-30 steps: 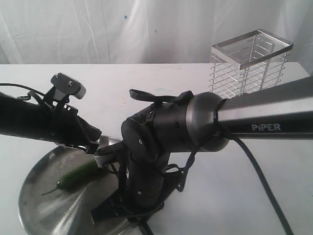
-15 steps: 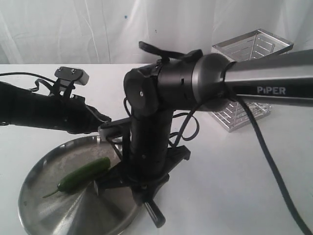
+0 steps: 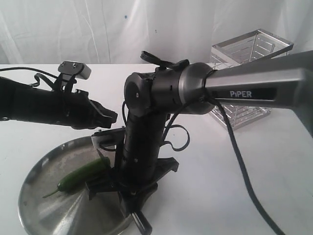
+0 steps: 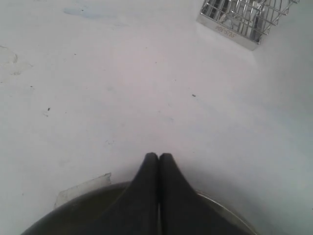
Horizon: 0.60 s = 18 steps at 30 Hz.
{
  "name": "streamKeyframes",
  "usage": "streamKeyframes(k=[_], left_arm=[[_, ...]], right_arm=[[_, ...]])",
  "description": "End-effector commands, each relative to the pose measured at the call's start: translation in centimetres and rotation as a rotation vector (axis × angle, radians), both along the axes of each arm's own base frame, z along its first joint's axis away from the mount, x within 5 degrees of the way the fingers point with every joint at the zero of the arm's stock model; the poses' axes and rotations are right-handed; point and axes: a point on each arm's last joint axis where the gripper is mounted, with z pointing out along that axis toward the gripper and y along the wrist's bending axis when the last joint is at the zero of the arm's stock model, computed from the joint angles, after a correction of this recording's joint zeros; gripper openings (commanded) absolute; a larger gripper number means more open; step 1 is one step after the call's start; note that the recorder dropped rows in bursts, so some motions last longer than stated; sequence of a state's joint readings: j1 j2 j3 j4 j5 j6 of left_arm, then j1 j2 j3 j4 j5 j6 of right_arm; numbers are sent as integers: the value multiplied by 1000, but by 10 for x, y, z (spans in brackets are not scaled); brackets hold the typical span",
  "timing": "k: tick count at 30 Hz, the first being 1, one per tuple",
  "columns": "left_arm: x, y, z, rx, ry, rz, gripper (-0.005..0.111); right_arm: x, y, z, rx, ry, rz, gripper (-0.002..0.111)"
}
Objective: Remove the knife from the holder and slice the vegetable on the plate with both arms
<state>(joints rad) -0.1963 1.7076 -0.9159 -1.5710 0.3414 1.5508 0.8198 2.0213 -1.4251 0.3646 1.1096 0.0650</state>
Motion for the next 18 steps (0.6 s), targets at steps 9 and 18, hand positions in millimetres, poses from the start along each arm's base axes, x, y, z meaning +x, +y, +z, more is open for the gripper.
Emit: streamKeyframes(k=[9,18], left_arm=[[5,-4,-38,-18,137,-2,0],[8,0,-40,-5,167,77,0]], right_arm=[[11,0,-4,-23,-87,-33,0],[10,3,-4,5,-68,-53,0]])
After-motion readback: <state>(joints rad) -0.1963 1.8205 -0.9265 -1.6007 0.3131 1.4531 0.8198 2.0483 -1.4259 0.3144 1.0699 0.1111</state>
